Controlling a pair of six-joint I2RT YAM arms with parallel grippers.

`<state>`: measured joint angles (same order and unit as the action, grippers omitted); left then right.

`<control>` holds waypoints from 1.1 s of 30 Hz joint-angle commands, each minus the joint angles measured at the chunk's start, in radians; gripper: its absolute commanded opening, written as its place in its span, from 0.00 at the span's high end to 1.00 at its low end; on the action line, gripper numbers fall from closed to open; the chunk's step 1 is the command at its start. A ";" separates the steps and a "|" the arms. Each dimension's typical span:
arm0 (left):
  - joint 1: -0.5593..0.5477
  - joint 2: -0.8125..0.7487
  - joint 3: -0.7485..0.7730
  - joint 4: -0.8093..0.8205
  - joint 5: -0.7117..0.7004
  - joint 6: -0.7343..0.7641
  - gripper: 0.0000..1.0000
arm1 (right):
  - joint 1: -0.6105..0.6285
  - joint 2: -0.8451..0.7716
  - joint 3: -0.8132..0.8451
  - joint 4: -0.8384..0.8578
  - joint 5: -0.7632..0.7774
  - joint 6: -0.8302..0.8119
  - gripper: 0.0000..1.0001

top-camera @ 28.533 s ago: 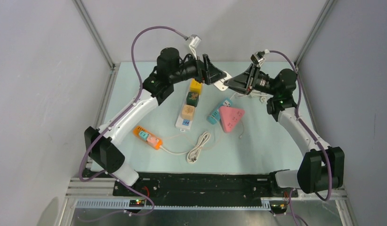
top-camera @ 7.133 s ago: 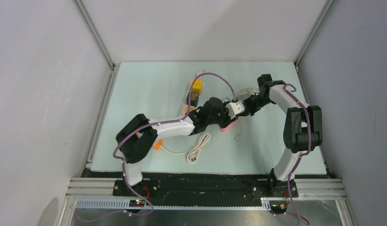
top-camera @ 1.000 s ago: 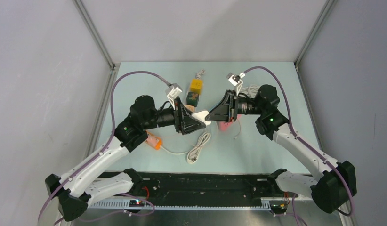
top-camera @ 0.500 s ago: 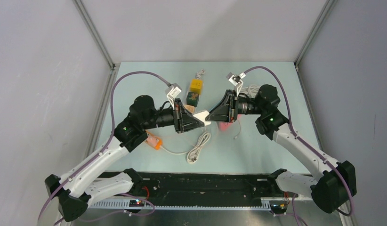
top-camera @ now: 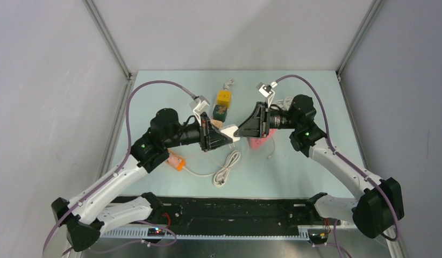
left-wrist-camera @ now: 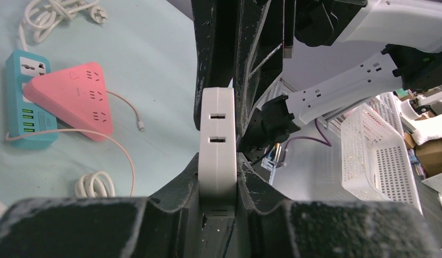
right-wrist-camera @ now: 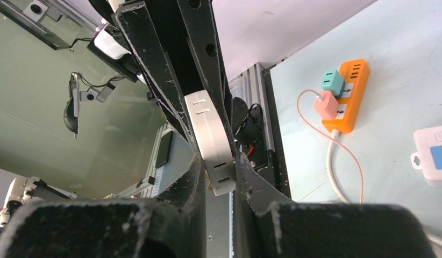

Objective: Insert the plug
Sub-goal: Adjust the plug.

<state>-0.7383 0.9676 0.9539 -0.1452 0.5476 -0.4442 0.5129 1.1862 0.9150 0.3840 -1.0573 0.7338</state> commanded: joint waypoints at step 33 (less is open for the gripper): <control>-0.002 0.044 0.059 -0.152 0.041 0.054 0.59 | 0.024 0.039 0.127 -0.213 0.099 0.112 1.00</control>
<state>-0.7357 0.9894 0.9890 -0.2897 0.5182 -0.3420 0.5240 1.2392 0.9787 0.1673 -1.0248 0.8345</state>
